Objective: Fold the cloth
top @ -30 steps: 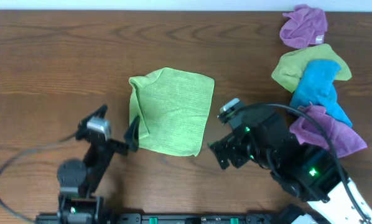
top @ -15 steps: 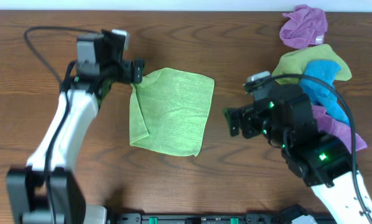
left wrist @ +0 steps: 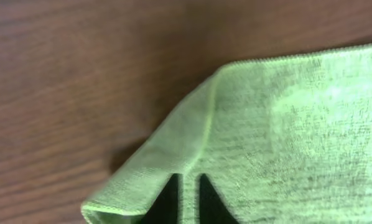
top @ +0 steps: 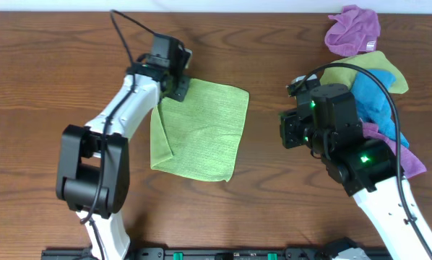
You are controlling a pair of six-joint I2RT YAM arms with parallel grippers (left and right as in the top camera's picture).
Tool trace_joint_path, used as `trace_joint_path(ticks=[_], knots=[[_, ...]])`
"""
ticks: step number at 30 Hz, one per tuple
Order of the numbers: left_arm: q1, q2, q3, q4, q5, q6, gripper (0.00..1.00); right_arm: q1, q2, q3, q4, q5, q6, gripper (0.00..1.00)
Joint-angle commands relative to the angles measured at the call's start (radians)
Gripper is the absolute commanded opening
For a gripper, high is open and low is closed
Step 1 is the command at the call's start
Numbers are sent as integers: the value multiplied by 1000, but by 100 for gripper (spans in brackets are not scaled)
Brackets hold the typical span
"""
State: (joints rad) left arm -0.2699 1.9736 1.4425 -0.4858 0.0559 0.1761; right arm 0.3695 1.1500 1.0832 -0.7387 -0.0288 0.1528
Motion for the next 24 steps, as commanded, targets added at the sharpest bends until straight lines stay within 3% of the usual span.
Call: trace_joint_path(ticks=[1,10,15,24], knots=[[-11,16,25,-36,-58,-92,6,-11,-3,2,2,2,7,1],[-22,18,17,-63,-140,-100,6,-11,-2,2,-14,2,7,2],[-23,23,11,-82,-51,-70,5,-11,0,2,-13,2,7,2],[-23,67,11,-138,-24,-71,6,-11,2,2,-13,3,7,1]])
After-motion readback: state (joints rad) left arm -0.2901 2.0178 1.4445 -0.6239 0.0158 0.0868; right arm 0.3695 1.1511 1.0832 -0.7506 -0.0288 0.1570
